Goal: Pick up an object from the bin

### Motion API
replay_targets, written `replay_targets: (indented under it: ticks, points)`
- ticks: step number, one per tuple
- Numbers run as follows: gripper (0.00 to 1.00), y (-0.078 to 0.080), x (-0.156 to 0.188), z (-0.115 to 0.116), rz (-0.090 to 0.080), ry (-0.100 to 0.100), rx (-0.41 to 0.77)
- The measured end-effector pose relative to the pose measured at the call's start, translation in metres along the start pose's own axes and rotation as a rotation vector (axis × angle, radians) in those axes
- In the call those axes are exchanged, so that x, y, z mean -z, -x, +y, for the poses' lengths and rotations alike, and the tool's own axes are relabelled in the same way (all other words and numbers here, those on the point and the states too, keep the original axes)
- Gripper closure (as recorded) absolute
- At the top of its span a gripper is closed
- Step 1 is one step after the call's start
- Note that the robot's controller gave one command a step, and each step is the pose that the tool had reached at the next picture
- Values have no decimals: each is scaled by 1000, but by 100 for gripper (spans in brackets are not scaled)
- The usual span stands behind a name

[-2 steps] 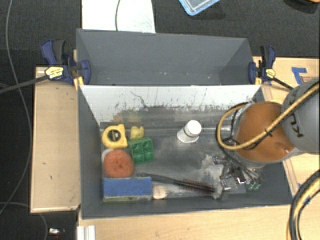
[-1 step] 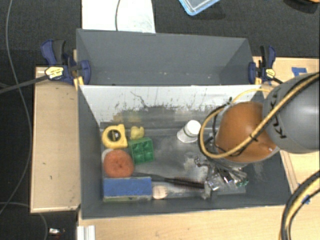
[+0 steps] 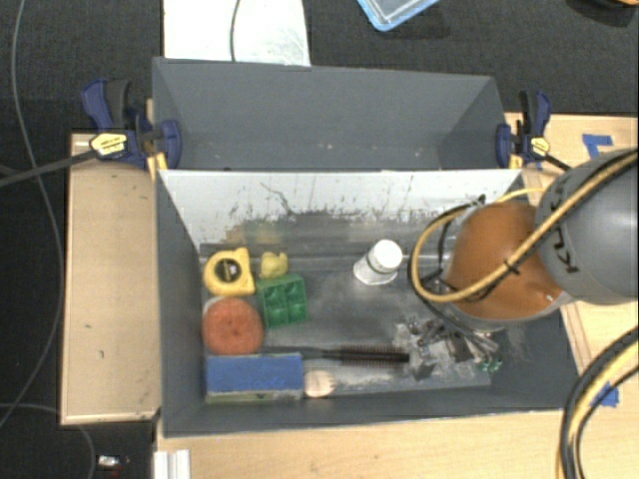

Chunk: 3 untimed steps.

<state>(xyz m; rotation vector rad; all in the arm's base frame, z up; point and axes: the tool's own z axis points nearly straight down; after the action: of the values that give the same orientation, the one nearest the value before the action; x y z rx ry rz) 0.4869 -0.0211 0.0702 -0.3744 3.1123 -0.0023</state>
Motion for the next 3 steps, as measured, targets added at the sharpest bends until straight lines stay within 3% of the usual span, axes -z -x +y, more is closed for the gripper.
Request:
replay_targets:
  ticks: [1,3]
  points:
    - [100,0,0,0,0,0,0]
    - [100,-9,166,-34,8,5,161]
